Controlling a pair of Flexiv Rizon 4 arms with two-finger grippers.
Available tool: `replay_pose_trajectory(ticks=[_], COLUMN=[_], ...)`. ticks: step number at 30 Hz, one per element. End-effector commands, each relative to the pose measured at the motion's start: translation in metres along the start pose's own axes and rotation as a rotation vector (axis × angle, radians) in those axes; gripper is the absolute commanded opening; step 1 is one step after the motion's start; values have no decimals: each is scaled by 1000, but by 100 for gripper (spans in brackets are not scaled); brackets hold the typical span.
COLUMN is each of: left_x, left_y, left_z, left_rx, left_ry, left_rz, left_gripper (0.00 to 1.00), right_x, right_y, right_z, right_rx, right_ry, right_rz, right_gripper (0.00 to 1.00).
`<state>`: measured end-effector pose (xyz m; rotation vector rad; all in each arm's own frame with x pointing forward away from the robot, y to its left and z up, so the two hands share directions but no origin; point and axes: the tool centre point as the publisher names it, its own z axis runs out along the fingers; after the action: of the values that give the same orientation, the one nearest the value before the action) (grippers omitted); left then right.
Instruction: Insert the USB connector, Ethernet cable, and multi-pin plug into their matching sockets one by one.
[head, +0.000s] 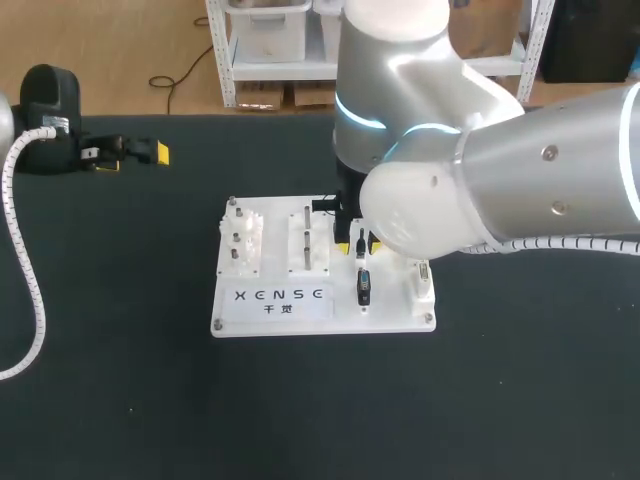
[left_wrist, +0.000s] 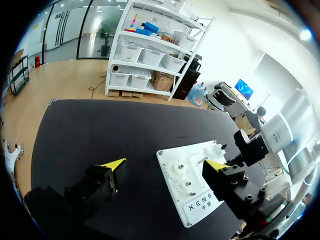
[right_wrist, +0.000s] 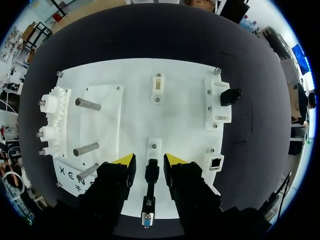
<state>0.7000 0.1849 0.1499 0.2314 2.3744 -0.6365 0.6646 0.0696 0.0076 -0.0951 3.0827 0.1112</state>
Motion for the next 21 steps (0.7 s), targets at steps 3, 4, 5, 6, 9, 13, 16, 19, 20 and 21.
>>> replay_pose_trajectory(ticks=[3, 4, 5, 6, 9, 13, 16, 19, 20, 21], left_x=[0, 0, 0, 0, 0, 0, 0, 0, 0, 0], left_y=[0, 0, 0, 0, 0, 0, 0, 0, 0, 0], left_z=[0, 0, 0, 0, 0, 0, 0, 0, 0, 0], left_rx=[0, 0, 0, 0, 0, 0, 0, 0, 0, 0], left_ry=[0, 0, 0, 0, 0, 0, 0, 0, 0, 0], left_rz=[0, 0, 0, 0, 0, 0, 0, 0, 0, 0], left_gripper=[100, 100, 100, 100, 100, 100, 100, 100, 100, 100], right_x=[1, 2, 2, 2, 2, 3, 3, 3, 3, 3], right_y=[-1, -1, -1, -1, -1, -2, -2, -1, -2, -2], right_z=[-1, -2, -2, -2, -3, -6, -10, -13, -14, -15], right_rx=[-4, -5, -6, -7, -9, -14, -17, -19, -19, -18], right_ry=[-2, -2, -2, -3, -3, -9, -18, -26, -33, -36], right_rz=[0, 0, 0, 0, -2, -4, -8, -10, -11, -11], right_gripper=[22, 17, 13, 9, 2, 0, 0, 0, 0, 0])
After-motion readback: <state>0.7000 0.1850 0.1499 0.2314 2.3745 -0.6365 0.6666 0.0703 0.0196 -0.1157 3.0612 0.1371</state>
